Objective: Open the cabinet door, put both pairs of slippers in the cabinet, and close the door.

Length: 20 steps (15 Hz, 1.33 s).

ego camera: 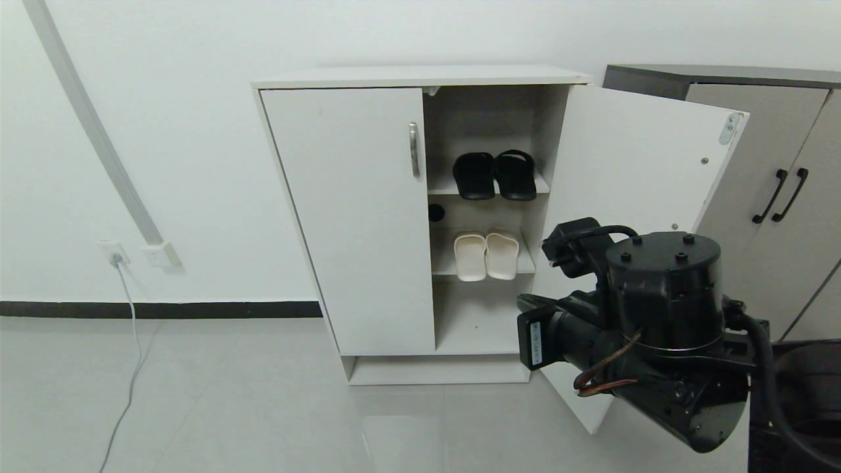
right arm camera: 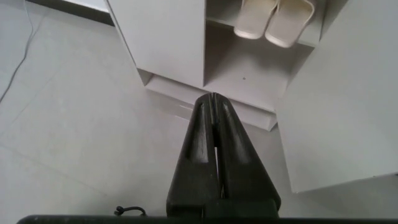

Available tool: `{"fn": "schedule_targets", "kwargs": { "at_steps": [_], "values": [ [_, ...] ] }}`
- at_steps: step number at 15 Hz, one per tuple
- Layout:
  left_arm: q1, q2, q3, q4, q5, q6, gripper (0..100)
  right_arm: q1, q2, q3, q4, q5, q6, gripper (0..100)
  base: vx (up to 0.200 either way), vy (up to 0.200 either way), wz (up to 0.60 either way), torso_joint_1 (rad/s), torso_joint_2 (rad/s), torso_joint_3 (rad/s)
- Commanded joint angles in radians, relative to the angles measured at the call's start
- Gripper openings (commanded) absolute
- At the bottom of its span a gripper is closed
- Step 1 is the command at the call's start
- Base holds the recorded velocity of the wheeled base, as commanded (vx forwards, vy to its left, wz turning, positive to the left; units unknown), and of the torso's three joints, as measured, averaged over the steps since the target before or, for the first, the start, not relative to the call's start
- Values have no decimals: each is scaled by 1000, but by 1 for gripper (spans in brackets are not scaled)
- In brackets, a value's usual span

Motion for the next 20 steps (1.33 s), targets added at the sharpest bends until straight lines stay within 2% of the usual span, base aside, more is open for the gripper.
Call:
{"fn": "schedule_targets", "kwargs": {
  "at_steps": [1, 6, 11, 20],
  "values": [
    [0, 0, 0, 0, 0, 0, 0, -3, 10, 0, -1, 0, -1, 0, 0, 0, 0, 0, 0, 0],
    [0, 0, 0, 0, -1, 0, 0, -9, 16, -2, -1, -3, -4, 0, 0, 0, 0, 3, -98, -151],
    [0, 0, 0, 0, -1, 0, 0, -27, 18, -5, -1, -2, -12, 0, 0, 0, 0, 48, -464, -368],
    [0, 0, 0, 0, 0, 0, 0, -44, 32, -2, -10, 0, -12, 0, 0, 0, 0, 135, -462, -336]
  ]
}}
